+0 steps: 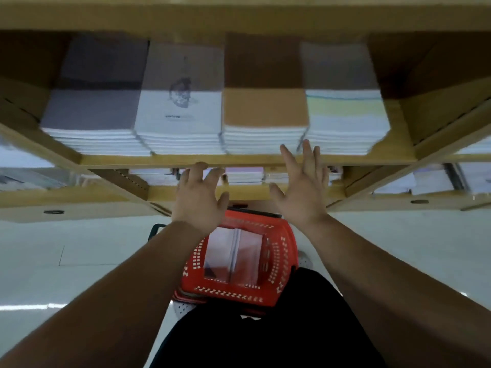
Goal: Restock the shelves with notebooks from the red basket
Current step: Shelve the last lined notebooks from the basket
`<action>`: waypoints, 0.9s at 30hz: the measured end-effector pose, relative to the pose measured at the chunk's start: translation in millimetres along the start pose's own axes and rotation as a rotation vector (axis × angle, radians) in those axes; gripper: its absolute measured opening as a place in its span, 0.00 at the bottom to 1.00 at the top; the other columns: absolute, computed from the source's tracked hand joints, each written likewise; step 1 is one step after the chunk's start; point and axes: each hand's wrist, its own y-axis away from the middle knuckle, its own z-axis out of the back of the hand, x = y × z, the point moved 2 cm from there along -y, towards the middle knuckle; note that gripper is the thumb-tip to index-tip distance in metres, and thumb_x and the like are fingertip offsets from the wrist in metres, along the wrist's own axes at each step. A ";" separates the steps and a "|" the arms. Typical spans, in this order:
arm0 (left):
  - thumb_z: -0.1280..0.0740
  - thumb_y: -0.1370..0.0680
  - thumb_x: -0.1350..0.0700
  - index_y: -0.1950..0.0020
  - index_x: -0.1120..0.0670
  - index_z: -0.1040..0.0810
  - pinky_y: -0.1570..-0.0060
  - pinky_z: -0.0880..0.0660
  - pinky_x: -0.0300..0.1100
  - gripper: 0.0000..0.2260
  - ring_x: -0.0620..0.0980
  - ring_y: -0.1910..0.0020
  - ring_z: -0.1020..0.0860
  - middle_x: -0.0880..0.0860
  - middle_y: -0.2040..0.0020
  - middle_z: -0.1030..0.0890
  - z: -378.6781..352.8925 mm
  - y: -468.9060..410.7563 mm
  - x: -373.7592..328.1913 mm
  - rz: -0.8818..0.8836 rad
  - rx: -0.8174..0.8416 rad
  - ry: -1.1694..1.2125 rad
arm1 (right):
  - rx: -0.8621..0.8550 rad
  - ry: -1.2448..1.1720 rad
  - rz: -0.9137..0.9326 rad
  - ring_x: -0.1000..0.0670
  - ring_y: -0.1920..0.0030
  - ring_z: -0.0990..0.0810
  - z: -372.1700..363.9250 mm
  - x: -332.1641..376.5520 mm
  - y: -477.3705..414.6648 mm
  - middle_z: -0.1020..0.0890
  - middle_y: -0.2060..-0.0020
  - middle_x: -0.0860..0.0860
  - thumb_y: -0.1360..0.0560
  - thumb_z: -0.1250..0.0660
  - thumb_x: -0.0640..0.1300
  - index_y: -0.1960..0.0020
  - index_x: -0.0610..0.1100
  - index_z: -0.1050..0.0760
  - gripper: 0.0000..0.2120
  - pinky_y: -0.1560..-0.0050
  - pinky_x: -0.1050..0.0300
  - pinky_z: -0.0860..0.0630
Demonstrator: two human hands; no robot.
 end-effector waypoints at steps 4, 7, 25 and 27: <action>0.30 0.22 0.46 0.24 0.51 0.29 0.31 0.32 0.57 0.27 0.63 0.29 0.33 0.59 0.27 0.31 -4.4 39.1 69.3 0.054 0.246 0.037 | 0.123 -0.020 -0.228 0.41 0.16 0.58 -49.9 30.6 49.6 0.55 0.15 0.48 0.22 0.31 0.58 0.17 0.61 0.46 0.38 0.19 0.36 0.51; 0.31 0.22 0.46 0.25 0.49 0.30 0.35 0.28 0.57 0.26 0.63 0.32 0.31 0.58 0.30 0.31 -11.2 60.4 107.0 0.083 0.390 0.023 | 0.330 -0.027 -0.363 0.39 0.17 0.49 -87.1 42.9 81.1 0.49 0.15 0.47 0.22 0.32 0.60 0.18 0.58 0.41 0.35 0.21 0.35 0.44; 0.26 0.25 0.43 0.22 0.47 0.35 0.31 0.28 0.51 0.34 0.56 0.29 0.29 0.56 0.25 0.30 -368.7 43.8 204.6 0.252 0.689 0.168 | 0.492 -0.466 -0.756 0.44 0.28 0.26 -419.7 -137.1 90.4 0.33 0.20 0.47 0.21 0.27 0.53 0.21 0.54 0.32 0.30 0.35 0.50 0.22; 0.26 0.24 0.43 0.20 0.48 0.36 0.30 0.29 0.51 0.35 0.57 0.27 0.30 0.56 0.23 0.31 -414.0 34.1 211.1 0.305 0.683 0.225 | 0.494 -0.444 -0.732 0.42 0.25 0.28 -451.1 -157.8 80.7 0.30 0.22 0.45 0.21 0.27 0.54 0.22 0.53 0.31 0.30 0.28 0.45 0.26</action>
